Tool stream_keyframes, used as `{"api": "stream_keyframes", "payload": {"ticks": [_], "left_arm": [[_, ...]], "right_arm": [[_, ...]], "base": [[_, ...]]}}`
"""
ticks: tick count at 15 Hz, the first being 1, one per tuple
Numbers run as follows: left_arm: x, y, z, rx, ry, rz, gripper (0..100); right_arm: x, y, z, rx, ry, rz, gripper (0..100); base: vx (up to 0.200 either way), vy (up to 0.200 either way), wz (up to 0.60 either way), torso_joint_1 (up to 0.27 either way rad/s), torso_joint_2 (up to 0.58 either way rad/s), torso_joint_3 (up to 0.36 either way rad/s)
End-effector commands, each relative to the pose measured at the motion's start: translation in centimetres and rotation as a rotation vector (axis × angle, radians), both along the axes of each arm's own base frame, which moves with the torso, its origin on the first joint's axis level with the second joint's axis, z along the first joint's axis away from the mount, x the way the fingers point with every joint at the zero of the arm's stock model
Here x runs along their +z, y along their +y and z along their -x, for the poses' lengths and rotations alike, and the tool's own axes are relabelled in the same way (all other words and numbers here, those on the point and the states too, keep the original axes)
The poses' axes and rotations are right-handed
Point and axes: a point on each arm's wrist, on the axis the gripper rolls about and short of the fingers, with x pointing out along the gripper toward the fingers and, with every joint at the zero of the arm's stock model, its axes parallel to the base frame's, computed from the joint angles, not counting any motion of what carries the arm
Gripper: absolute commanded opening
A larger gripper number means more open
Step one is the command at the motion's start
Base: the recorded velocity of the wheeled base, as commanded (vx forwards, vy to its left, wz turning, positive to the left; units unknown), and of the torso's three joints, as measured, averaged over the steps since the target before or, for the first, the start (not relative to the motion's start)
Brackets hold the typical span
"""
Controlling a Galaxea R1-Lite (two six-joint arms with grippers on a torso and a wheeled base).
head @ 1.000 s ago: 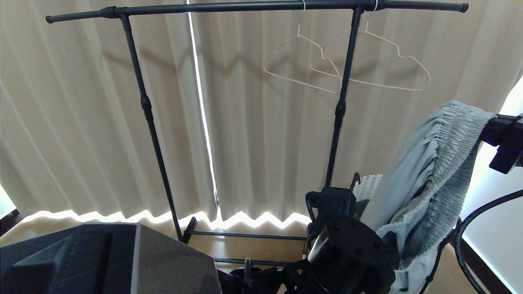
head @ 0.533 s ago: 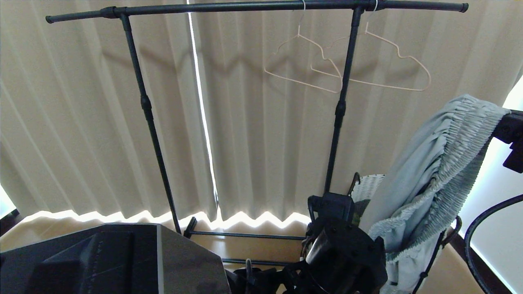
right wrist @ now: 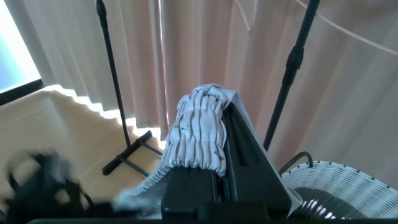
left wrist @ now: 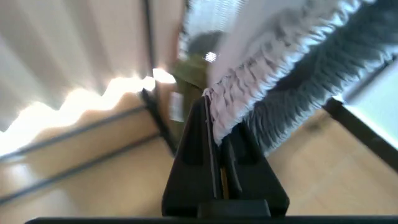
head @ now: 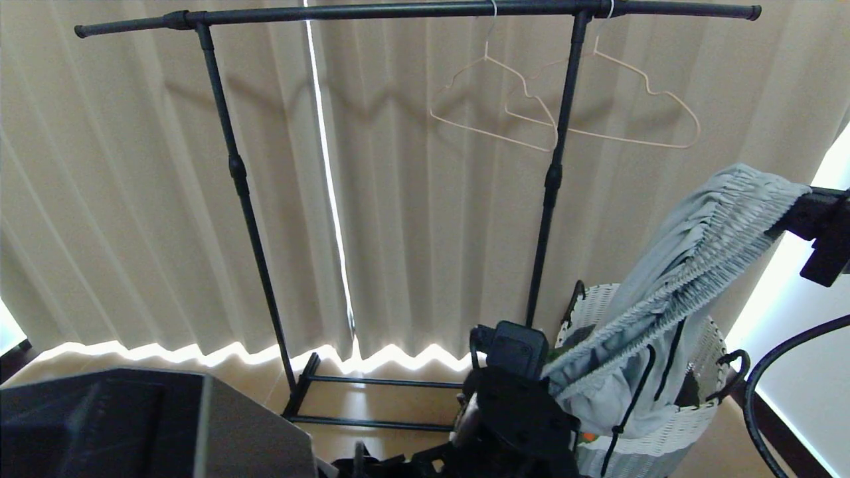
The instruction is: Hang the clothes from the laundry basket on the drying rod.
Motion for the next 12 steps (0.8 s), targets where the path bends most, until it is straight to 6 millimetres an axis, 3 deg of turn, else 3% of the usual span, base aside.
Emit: {"api": "stream_keyframes", "payload": {"ticks": [1,4,7,10,12], "left_arm": [[5.8,5.3,-2.0,0.098,-0.114,0.074,0],[10.4,10.6,-3.6,0.182,-0.153,0.103,0],[15.6,16.0,-1.0,0.075,-0.152,0.142,0],[18.4,18.2,0.3,0.078,-0.238,0.167,0],[17.9,19.8,0.3,0.125,-0.270,0.103,0]], "right_arm": [[-0.5,0.3,-1.0,0.001,0.029,0.010,0],[-0.7,1.6,-1.9,0.048,0.001,-0.001,0],[-0.1,3.4,-2.6,0.116,-0.075,-0.028,0],[0.6,4.7,-2.3,0.180,-0.108,-0.045,0],[0.4,5.3,-2.8,0.189,-0.101,-0.042,0]], "base": [[0.000,0.000,0.00,0.000,0.00,0.000],[0.000,0.000,0.00,0.000,0.00,0.000],[0.000,0.000,0.00,0.000,0.00,0.000],[0.000,0.000,0.00,0.000,0.00,0.000],[0.000,0.000,0.00,0.000,0.00,0.000]]}}
